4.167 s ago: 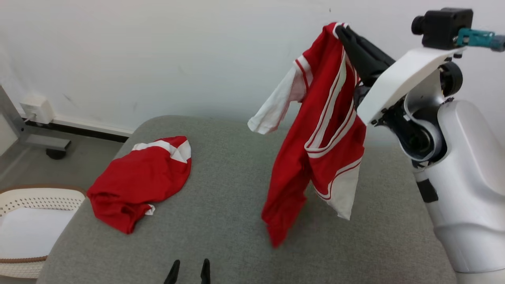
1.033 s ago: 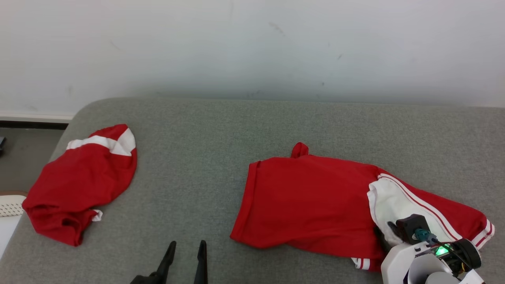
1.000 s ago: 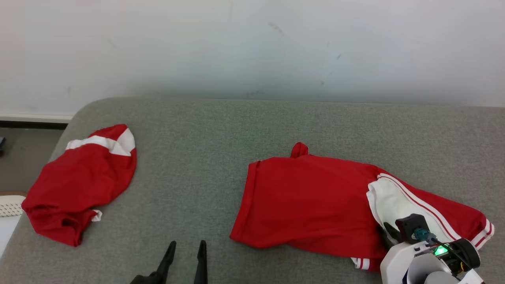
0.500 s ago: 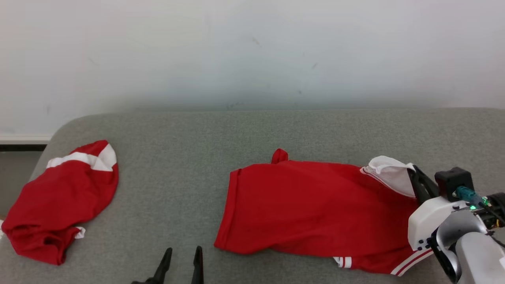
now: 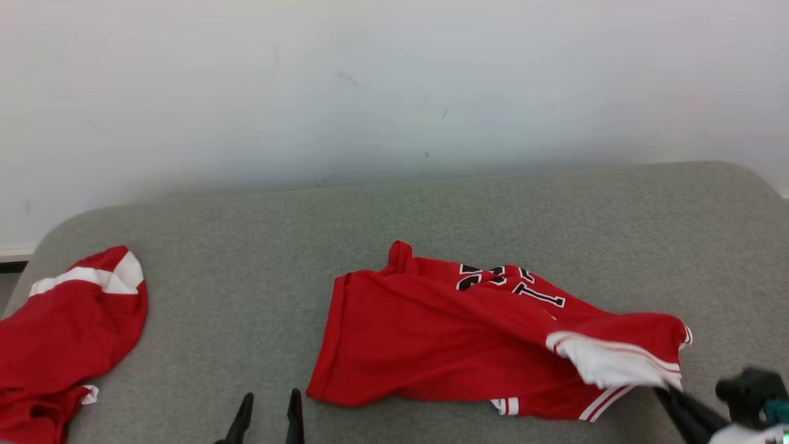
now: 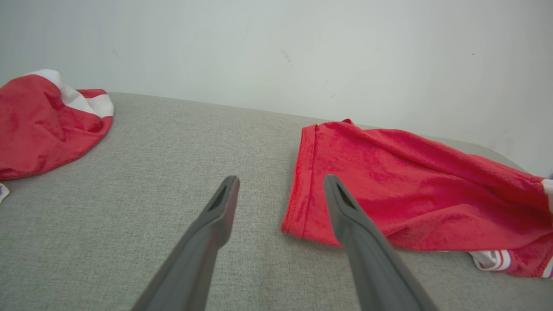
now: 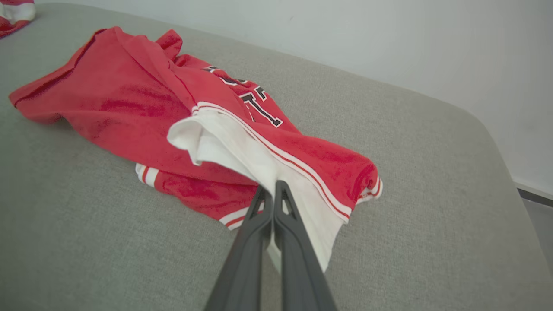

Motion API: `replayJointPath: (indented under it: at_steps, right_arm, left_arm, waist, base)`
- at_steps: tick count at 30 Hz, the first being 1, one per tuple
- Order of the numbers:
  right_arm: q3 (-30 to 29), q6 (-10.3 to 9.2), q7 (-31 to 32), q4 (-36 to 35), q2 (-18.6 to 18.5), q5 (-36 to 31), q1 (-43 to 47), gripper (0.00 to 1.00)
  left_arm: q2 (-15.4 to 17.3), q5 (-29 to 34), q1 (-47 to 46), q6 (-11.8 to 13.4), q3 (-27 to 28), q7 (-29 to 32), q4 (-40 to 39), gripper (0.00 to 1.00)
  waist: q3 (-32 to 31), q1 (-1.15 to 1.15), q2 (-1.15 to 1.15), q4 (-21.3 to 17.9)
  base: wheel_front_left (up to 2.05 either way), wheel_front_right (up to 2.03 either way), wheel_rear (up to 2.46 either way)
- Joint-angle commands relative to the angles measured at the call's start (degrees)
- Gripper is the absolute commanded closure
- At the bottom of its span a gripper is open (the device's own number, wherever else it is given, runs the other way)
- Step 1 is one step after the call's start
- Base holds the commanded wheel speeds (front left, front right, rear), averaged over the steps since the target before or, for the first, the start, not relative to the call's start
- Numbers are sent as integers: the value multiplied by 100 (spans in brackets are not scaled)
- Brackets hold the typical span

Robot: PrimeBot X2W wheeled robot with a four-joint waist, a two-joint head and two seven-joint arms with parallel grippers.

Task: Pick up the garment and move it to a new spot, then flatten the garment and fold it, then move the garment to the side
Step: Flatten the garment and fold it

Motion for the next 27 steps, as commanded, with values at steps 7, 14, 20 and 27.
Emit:
replayJointPath:
  at_steps: [7, 14, 20, 27]
  right_arm:
    - [-210, -13, 358, -129, -329, 305, 1234, 100]
    - [-166, -13, 280, 612, -356, 198, 1469, 100]
    - [0, -13, 135, 1090, -321, 195, 1197, 88]
    - [-78, -13, 0, 1124, -341, 173, 1031, 0]
  left_arm:
    - [20, 90, -31, -49, 15, -3, 40, 0]
    - [20, 139, -64, -87, 43, -3, 76, 0]
    - [21, 150, -51, -104, 33, -3, 111, 0]
    - [21, 121, -18, -69, 16, -3, 83, 0]
  waist:
    - [53, 0, -1, -115]
    - [56, 0, -1, -75]
    - [39, 0, -1, -14]
    - [23, 0, -1, 90]
  base:
    - [0, 0, 0]
    - [0, 0, 0]
    - [0, 0, 0]
    - [0, 0, 0]
